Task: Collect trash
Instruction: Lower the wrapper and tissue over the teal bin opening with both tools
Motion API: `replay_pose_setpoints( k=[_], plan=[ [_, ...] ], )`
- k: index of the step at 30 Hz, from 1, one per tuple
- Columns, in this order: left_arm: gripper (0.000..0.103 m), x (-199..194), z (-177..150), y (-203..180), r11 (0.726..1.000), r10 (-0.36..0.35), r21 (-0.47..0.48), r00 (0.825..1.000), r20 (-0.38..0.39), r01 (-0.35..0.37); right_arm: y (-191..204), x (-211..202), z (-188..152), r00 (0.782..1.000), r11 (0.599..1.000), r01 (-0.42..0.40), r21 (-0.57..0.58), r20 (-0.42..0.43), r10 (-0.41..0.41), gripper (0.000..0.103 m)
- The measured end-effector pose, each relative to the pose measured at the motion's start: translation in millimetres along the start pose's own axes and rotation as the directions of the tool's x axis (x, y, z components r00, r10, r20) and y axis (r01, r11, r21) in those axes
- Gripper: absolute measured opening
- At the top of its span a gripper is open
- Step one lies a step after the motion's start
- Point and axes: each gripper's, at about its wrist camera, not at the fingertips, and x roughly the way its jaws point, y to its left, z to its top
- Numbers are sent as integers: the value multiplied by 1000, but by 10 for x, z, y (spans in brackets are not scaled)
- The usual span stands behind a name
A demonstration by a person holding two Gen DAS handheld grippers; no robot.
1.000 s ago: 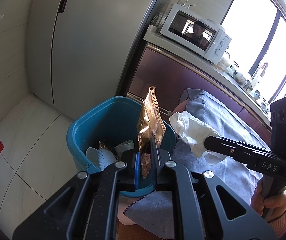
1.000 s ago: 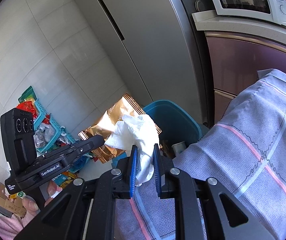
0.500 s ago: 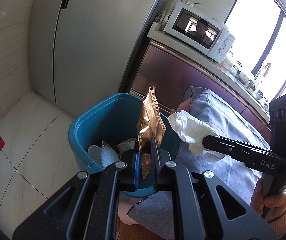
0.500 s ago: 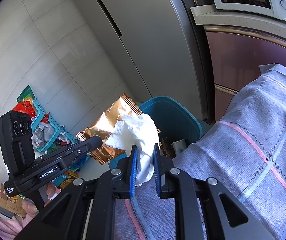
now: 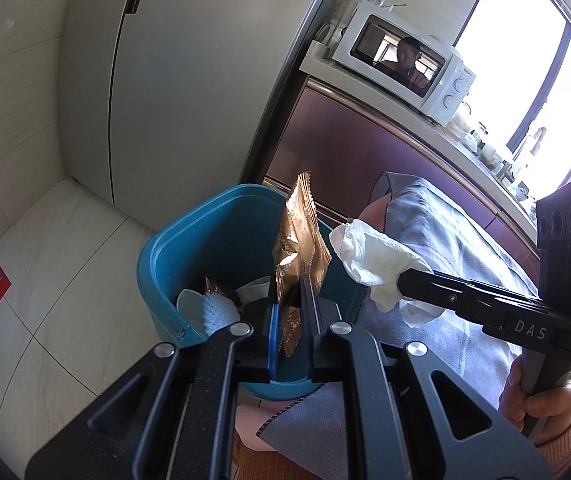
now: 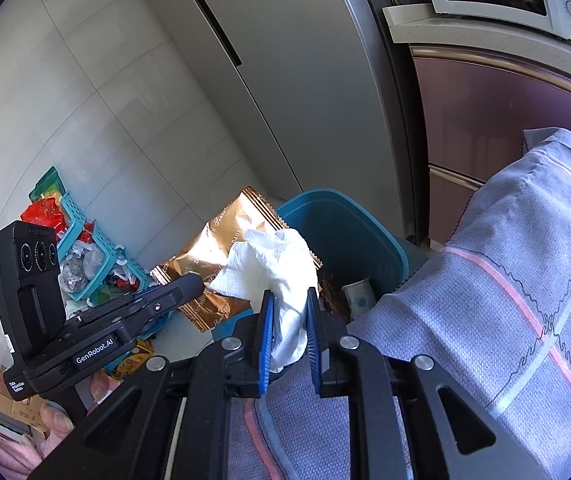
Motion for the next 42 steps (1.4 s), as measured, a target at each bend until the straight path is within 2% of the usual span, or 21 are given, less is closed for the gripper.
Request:
replay_pose_setpoints(
  k=[27,42],
  plan=[
    [9,360,-1,36,999,47,-26,998,-41,-48,62,366,69,995,999,55,3,-89,-54,15],
    [10,525,-7,49,997,64,-29,996,-58,-66,77,456,84,991,997,78,-5,-105,-78,16]
  ],
)
